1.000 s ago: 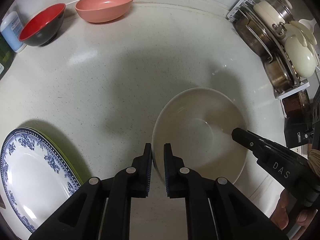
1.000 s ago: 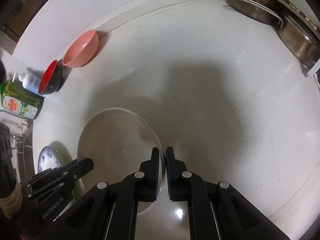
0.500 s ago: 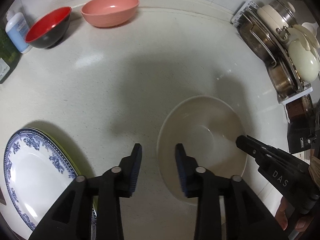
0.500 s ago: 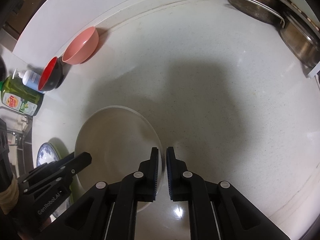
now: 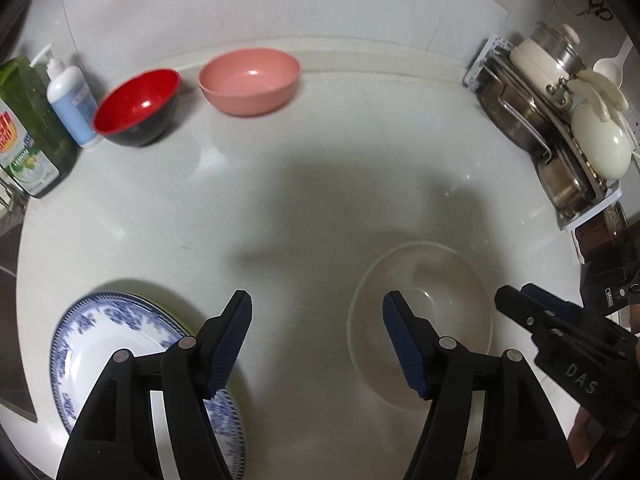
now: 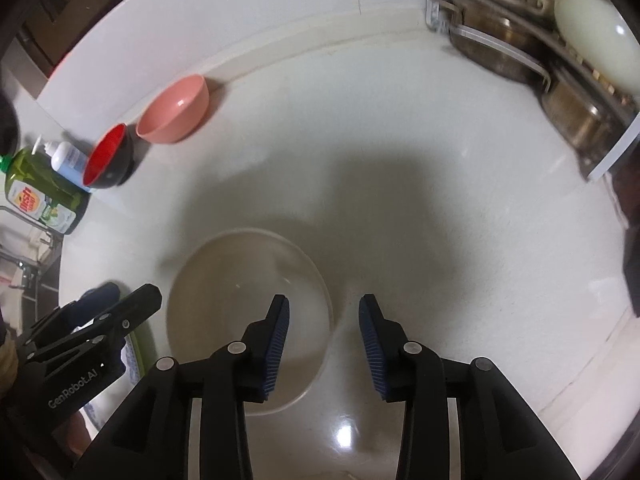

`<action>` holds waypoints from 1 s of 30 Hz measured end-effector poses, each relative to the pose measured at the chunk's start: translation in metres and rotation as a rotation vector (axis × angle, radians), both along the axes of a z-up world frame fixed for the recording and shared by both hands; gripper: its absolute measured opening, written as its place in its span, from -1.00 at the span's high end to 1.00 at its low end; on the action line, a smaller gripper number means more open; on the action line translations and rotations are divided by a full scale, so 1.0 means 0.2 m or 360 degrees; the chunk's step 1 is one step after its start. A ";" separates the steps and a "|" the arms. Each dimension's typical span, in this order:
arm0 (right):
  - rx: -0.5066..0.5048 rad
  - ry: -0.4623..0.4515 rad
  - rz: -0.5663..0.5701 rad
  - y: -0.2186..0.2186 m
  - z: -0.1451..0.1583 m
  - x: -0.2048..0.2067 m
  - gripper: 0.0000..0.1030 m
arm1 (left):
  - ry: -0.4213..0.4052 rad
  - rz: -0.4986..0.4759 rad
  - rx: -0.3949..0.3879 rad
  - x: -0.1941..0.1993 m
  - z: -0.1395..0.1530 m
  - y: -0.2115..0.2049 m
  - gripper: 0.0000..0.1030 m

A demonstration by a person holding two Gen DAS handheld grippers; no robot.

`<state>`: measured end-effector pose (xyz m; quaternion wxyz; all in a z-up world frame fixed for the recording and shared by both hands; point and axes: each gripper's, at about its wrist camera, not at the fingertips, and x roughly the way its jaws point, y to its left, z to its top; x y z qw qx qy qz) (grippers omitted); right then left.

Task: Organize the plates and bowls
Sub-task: 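Lower the cream bowl onto the counter and open both tools, then move both tools toward the pink bowl beside the red bowl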

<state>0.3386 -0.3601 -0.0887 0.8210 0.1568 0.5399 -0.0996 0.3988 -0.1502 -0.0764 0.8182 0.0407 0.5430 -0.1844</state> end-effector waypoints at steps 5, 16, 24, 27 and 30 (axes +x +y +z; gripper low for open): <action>-0.0013 -0.0076 0.0062 0.06 0.10 0.05 0.27 | -0.0071 -0.0008 -0.0007 0.04 0.08 0.06 -0.43; -0.0045 -0.0167 0.0145 0.22 0.23 0.29 0.27 | -0.0272 -0.0009 0.0068 0.27 0.27 0.20 -0.45; -0.0039 -0.0233 0.0186 0.30 0.34 0.54 0.27 | -0.0354 -0.0027 0.0106 0.52 0.38 0.26 -0.45; -0.0047 -0.0231 0.0201 0.33 0.37 0.64 0.27 | -0.0368 -0.0029 0.0114 0.61 0.41 0.27 -0.45; -0.0057 -0.0243 0.0211 0.35 0.39 0.72 0.27 | -0.0372 -0.0045 0.0137 0.70 0.41 0.27 -0.45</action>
